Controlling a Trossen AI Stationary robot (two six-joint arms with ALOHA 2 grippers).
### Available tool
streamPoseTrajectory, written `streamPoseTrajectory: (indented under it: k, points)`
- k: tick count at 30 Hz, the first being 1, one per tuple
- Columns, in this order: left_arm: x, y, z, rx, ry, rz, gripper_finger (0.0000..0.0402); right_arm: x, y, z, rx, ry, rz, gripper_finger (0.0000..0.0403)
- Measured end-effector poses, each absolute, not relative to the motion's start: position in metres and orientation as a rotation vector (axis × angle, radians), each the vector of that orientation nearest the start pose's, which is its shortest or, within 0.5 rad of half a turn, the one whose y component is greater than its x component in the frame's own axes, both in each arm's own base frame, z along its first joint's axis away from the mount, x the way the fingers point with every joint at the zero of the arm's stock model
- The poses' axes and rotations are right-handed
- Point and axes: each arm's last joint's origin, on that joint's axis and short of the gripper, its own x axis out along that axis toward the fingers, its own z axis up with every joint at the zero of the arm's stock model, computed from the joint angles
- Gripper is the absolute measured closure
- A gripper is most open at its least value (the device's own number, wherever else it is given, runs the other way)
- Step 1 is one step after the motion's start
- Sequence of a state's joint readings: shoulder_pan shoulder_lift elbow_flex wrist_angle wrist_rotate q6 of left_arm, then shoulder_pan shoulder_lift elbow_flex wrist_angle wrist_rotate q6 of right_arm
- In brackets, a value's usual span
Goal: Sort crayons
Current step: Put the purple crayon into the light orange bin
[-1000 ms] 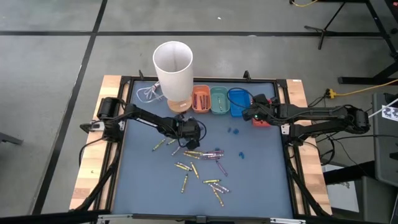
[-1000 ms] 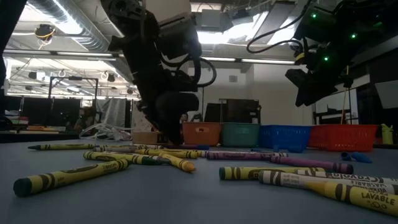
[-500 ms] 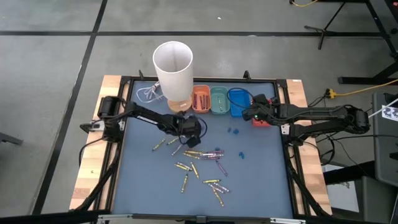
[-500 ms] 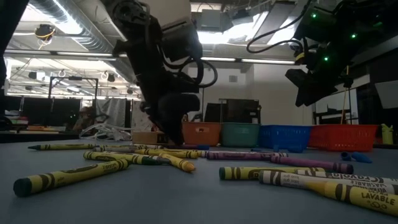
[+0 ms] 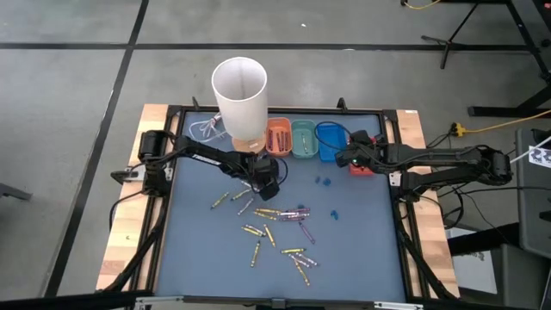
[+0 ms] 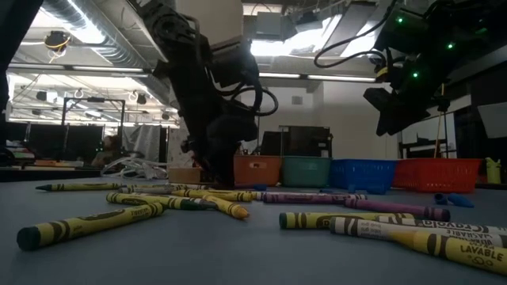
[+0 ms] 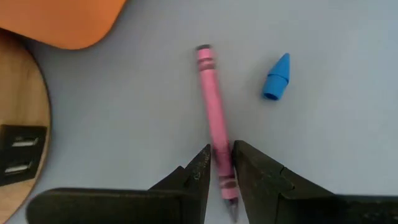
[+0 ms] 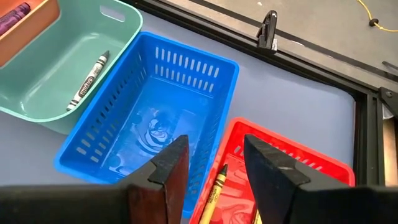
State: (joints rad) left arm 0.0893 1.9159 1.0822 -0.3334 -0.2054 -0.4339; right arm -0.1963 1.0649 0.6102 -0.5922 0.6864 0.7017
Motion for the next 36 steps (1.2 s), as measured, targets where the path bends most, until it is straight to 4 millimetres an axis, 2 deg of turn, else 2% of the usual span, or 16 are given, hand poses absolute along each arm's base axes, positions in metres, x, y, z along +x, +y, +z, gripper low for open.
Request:
streamPoseTrajectory:
  k: [8,13,17,24,29,36]
  points:
    - [0.354,0.038,0.122,-0.326,1.098,0.494,0.0336,0.177,-0.053,0.202,0.352,0.72,-1.092,0.0251]
    - [0.354,0.035,0.121,-0.317,1.095,0.506,0.037,0.179,-0.053,0.203,0.35,0.71,-1.065,0.0251]
    - [0.354,0.032,0.121,-0.296,1.094,0.52,0.0395,0.188,-0.052,0.207,0.329,0.709,-0.906,0.0251]
    - [0.354,0.026,0.124,-0.262,1.072,0.533,0.0391,0.211,-0.048,0.225,0.262,0.564,-0.476,0.0251]
    - [0.356,0.016,0.136,-0.256,1.016,0.496,0.0395,0.22,-0.043,0.236,0.174,0.464,-0.206,0.0251]
    - [0.364,0.002,0.155,-0.259,0.869,0.444,0.0393,0.222,-0.041,0.24,0.071,0.437,-0.097,0.0251]
